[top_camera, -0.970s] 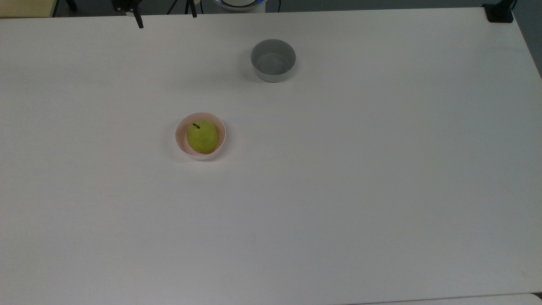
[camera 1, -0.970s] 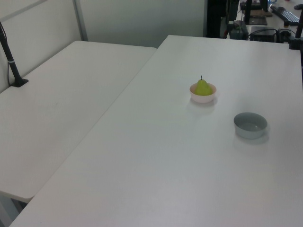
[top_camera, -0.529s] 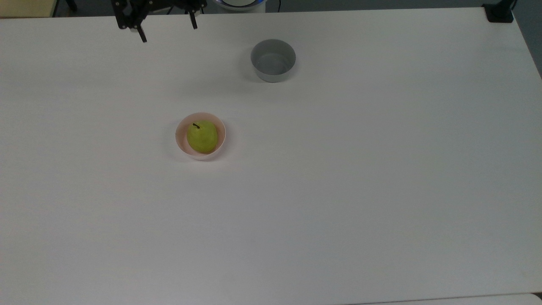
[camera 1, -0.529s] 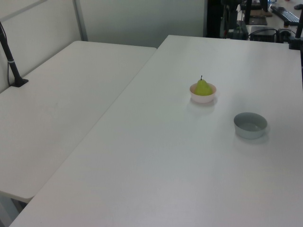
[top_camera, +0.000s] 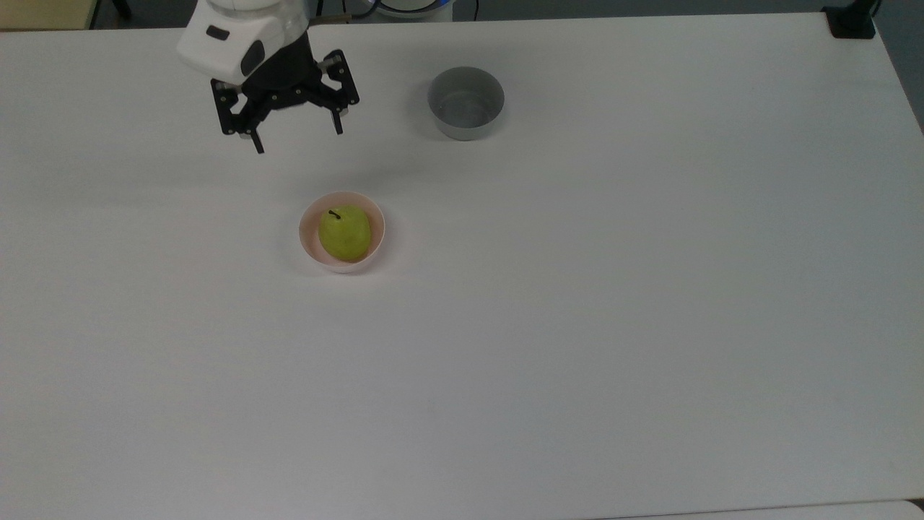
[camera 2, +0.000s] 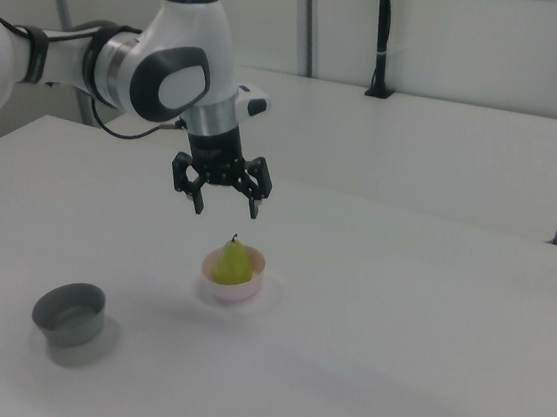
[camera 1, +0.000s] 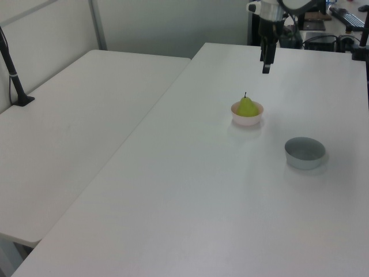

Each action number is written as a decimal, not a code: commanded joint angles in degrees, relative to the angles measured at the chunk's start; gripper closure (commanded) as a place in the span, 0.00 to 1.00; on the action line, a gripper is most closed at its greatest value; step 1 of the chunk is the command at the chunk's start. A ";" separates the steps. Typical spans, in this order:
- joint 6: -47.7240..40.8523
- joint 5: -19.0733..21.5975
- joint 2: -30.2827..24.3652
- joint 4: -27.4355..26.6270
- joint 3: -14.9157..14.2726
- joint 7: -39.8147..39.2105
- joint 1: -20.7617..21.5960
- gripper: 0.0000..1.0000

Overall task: Pick up a pear from the bowl
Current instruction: 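Move the open gripper over the pink bowl and lower toward the pear, then close the gripper around the green pear in the pink bowl, then lift the held pear up out of the pink bowl, then carry the pear away from the bowls and lower it to the table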

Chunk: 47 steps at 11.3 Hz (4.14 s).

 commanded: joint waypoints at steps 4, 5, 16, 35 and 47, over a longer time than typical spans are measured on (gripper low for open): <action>10.14 -0.14 4.74 -4.47 0.41 -0.56 0.47 0.00; 11.02 -0.14 5.61 -4.57 0.41 -0.48 1.52 0.00; 17.01 -0.49 11.51 -4.22 0.41 0.14 3.29 1.00; -24.57 2.58 -0.61 18.72 -0.03 0.24 -2.06 1.00; -4.29 12.14 12.19 20.65 -6.87 -17.36 -12.71 1.00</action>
